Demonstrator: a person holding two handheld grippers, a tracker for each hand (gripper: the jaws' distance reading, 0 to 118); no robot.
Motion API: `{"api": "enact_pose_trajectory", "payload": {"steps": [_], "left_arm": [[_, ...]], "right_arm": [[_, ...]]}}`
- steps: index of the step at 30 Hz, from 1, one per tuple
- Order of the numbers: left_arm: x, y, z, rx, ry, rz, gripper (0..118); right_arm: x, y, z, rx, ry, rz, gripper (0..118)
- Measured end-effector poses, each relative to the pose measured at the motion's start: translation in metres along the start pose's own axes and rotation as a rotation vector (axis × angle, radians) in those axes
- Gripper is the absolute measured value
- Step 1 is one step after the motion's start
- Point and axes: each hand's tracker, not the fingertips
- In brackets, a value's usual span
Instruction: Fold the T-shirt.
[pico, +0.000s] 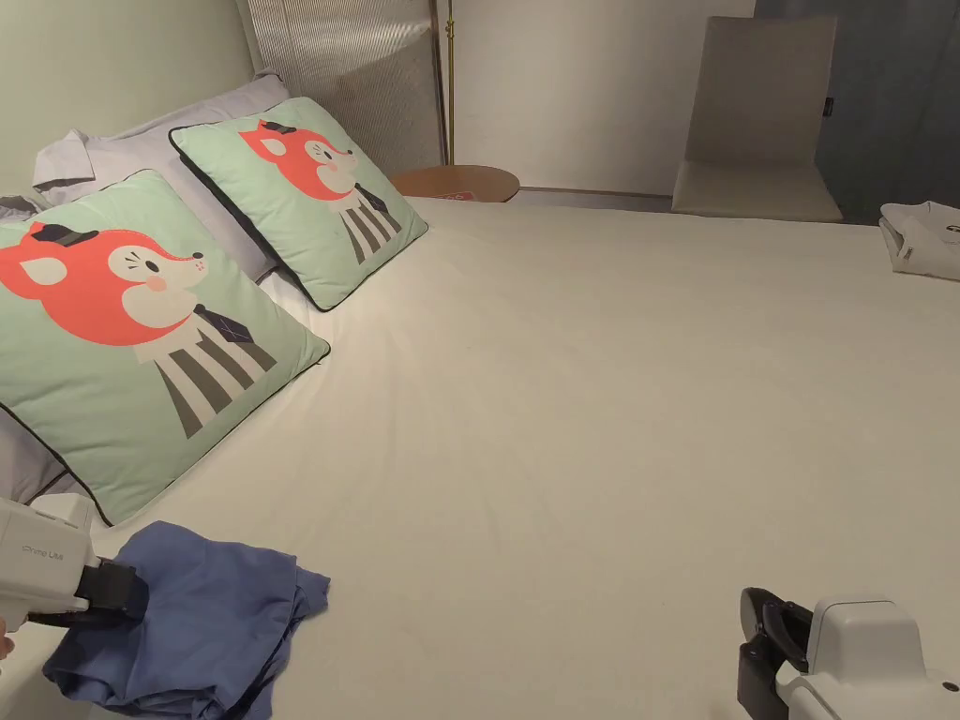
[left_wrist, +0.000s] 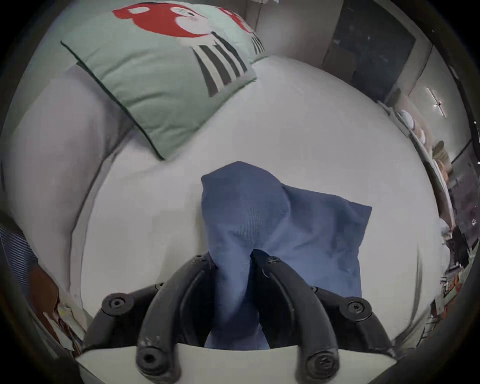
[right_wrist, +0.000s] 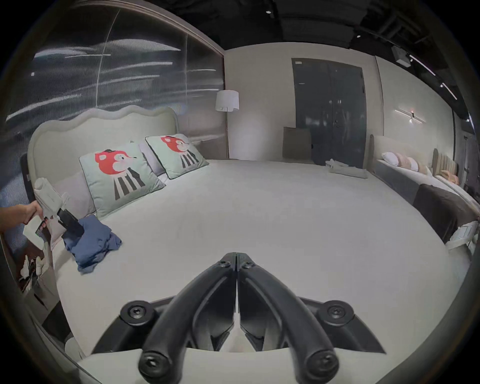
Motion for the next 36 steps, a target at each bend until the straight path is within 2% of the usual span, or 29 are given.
{"api": "enact_pose_trajectory", "payload": {"steps": [2,4,5,13,20,27,32,36], "left_arm": [[0.002,0.001,0.000,0.018,0.020,0.009,58],[0.006,0.002,0.000,0.036,0.054,0.023,104],[0.009,0.001,0.002,0.045,0.080,0.025,111],[0.051,-0.008,0.058,0.238,0.103,-0.030,109],[0.142,-0.040,0.155,0.546,0.102,-0.085,107],[0.228,-0.077,0.217,0.845,0.064,-0.129,107],[0.294,-0.114,0.237,1.009,0.046,-0.199,107],[0.332,-0.139,0.233,1.113,-0.043,-0.171,107]], "right_arm": [[0.002,0.000,-0.001,-0.005,-0.004,0.001,1],[0.003,0.004,0.003,-0.006,-0.007,-0.001,1],[0.004,0.005,0.004,-0.006,-0.010,-0.003,1],[0.019,0.015,0.033,0.065,-0.030,-0.005,1],[0.033,0.046,0.092,0.179,-0.054,0.006,1],[0.052,0.067,0.145,0.287,-0.107,0.037,1],[0.068,0.071,0.173,0.340,-0.172,0.065,1],[0.077,0.071,0.191,0.368,-0.219,0.073,1]]}}
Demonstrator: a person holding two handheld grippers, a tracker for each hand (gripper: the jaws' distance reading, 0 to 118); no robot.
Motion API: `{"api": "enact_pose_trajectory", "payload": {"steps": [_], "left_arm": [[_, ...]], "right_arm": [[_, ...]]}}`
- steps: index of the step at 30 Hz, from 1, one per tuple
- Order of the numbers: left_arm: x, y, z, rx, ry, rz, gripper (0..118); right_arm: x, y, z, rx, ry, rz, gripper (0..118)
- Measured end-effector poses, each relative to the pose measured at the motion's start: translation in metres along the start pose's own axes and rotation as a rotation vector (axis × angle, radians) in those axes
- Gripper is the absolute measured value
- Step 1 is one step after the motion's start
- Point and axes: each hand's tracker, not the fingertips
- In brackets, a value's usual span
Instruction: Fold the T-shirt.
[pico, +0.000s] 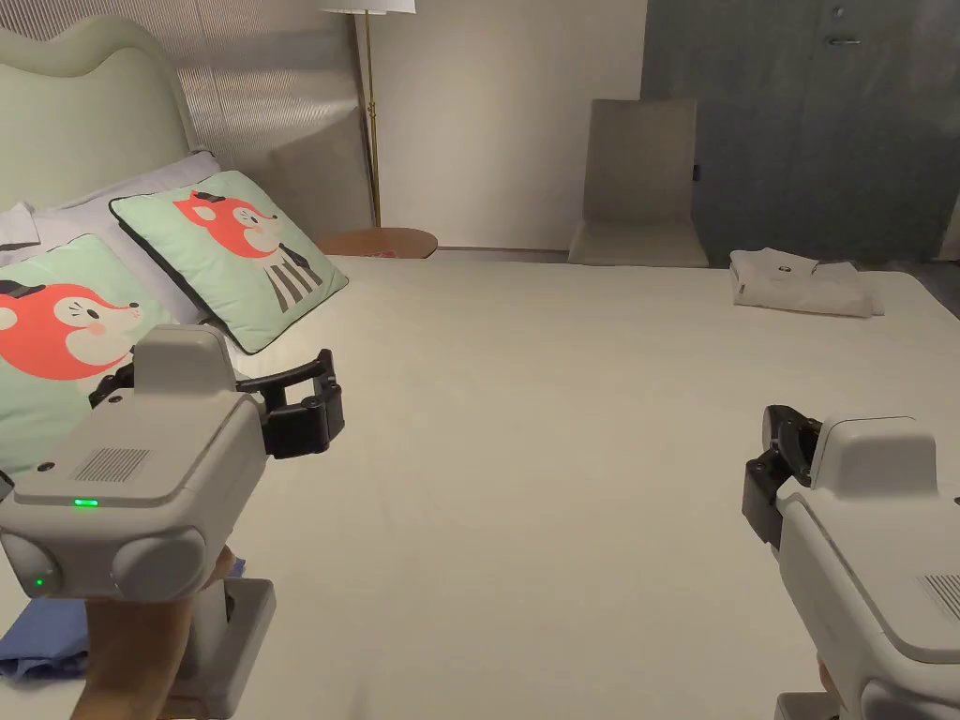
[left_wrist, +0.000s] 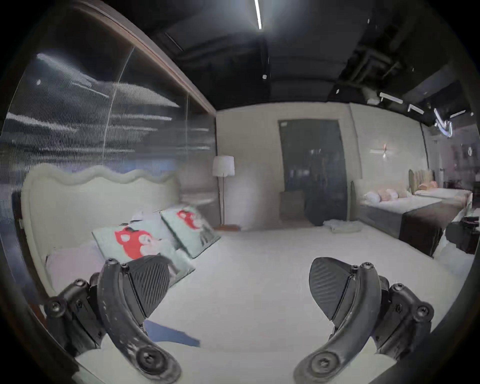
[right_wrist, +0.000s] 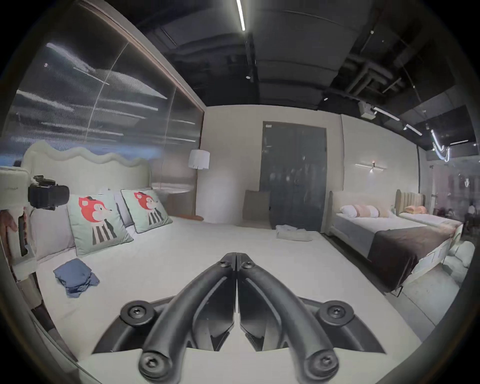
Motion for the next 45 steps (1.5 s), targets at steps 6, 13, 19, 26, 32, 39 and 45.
{"api": "enact_pose_trajectory", "payload": {"steps": [6,13,19,26,32,39,45], "left_arm": [[0.060,-0.024,0.023,0.102,-0.014,0.036,102],[0.097,-0.041,0.027,0.071,-0.100,0.023,0],[0.110,-0.044,0.027,0.047,-0.140,0.010,0],[0.112,-0.045,0.028,0.038,-0.148,0.018,0],[0.112,-0.046,0.028,0.037,-0.153,0.019,0],[0.111,-0.046,0.027,0.039,-0.153,0.023,0],[0.110,-0.046,0.030,0.035,-0.154,0.026,0]], "right_arm": [[0.020,-0.007,0.010,0.022,-0.058,-0.002,1],[0.037,-0.013,0.018,0.023,-0.104,-0.008,1],[0.044,-0.010,0.024,0.030,-0.130,-0.008,1],[0.050,-0.009,0.022,0.040,-0.144,-0.011,1],[0.052,-0.007,0.026,0.043,-0.147,-0.009,1],[0.055,-0.007,0.023,0.044,-0.146,-0.005,1],[0.054,-0.005,0.026,0.045,-0.148,-0.003,1]]}}
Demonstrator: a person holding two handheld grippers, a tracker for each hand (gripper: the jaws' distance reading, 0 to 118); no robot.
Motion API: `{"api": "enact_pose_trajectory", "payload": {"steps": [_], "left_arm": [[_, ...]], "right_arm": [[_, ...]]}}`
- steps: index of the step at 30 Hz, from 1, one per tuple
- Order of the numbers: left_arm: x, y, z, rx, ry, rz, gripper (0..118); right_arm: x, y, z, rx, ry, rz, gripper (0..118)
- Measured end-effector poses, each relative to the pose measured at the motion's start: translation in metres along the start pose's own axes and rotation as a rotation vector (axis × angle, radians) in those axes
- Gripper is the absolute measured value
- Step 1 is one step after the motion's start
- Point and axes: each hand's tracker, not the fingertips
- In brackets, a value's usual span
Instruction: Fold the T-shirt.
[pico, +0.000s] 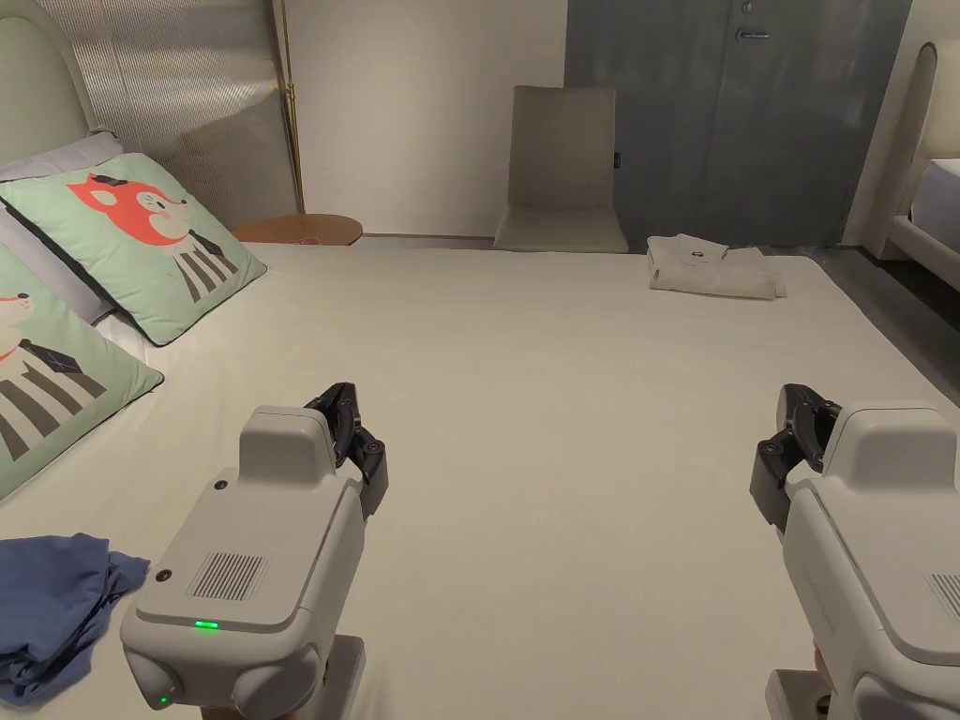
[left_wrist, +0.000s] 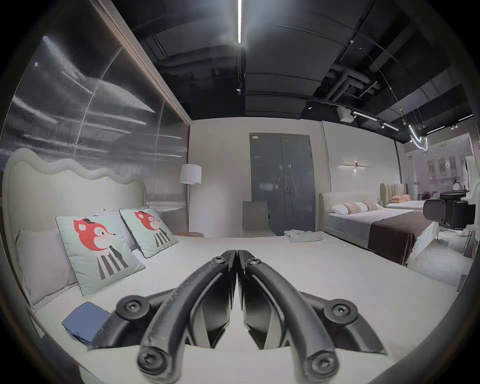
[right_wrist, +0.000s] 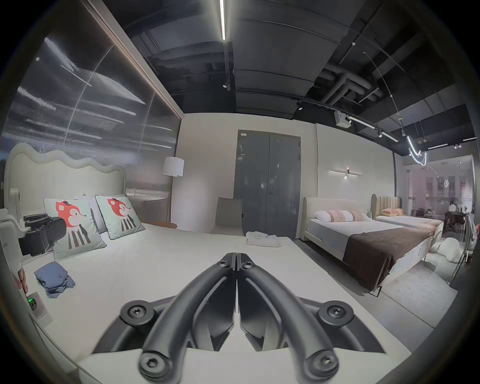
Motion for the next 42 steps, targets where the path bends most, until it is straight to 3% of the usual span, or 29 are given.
{"api": "enact_pose_trajectory", "payload": {"steps": [40,41,42], "left_arm": [[-0.0075,-0.0014,-0.0025,-0.014,-0.006,0.011,0],[-0.0073,-0.0020,-0.0031,-0.013,-0.004,0.012,4],[-0.0077,-0.0020,-0.0032,-0.012,-0.003,0.014,16]], "right_arm": [[-0.0040,0.0008,-0.0021,0.006,-0.012,0.019,1],[-0.0042,0.0005,-0.0025,0.005,-0.014,0.021,2],[-0.0039,0.0015,-0.0016,0.004,-0.014,0.022,8]]}}
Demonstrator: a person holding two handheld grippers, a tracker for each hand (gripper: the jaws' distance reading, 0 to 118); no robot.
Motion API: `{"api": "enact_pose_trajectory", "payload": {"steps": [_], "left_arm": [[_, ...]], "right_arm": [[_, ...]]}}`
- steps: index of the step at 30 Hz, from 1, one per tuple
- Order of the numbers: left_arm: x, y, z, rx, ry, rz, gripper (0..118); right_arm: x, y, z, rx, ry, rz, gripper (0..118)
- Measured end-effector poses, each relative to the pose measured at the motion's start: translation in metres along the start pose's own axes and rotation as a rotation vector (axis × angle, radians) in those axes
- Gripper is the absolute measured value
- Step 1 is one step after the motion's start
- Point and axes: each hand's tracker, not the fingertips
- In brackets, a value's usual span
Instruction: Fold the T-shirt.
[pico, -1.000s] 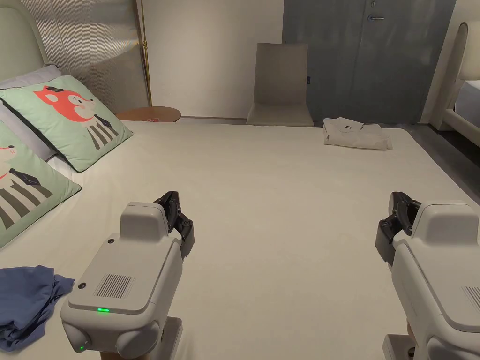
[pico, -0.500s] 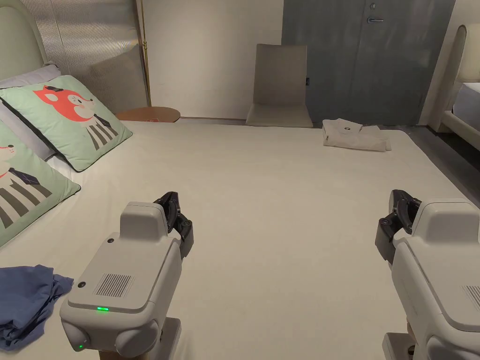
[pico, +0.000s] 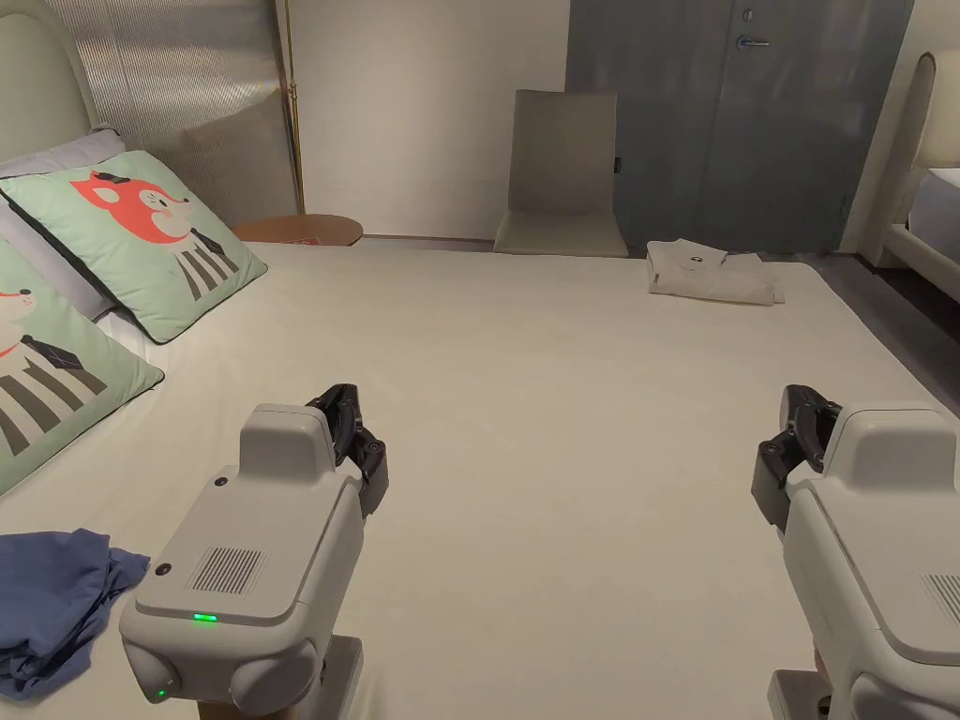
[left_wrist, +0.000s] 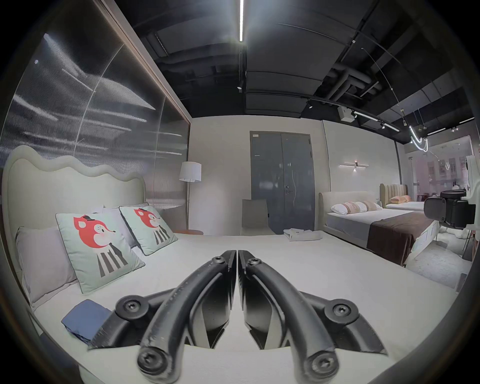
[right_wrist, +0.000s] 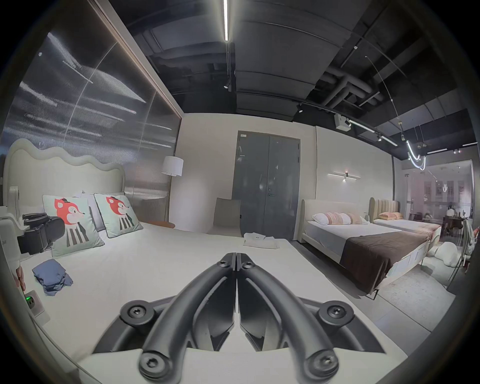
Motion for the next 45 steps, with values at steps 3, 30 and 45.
{"api": "enact_pose_trajectory", "payload": {"steps": [3,30,45], "left_arm": [[-0.002,0.000,-0.001,-0.006,-0.011,0.007,88],[0.003,0.006,0.004,0.011,-0.004,-0.009,110],[0.001,0.007,0.002,0.007,-0.002,-0.010,110]], "right_arm": [[0.000,-0.001,-0.002,-0.011,0.001,-0.006,73],[0.000,-0.001,0.003,0.003,-0.019,-0.006,118],[-0.004,-0.001,0.002,0.003,-0.010,-0.003,118]]}}
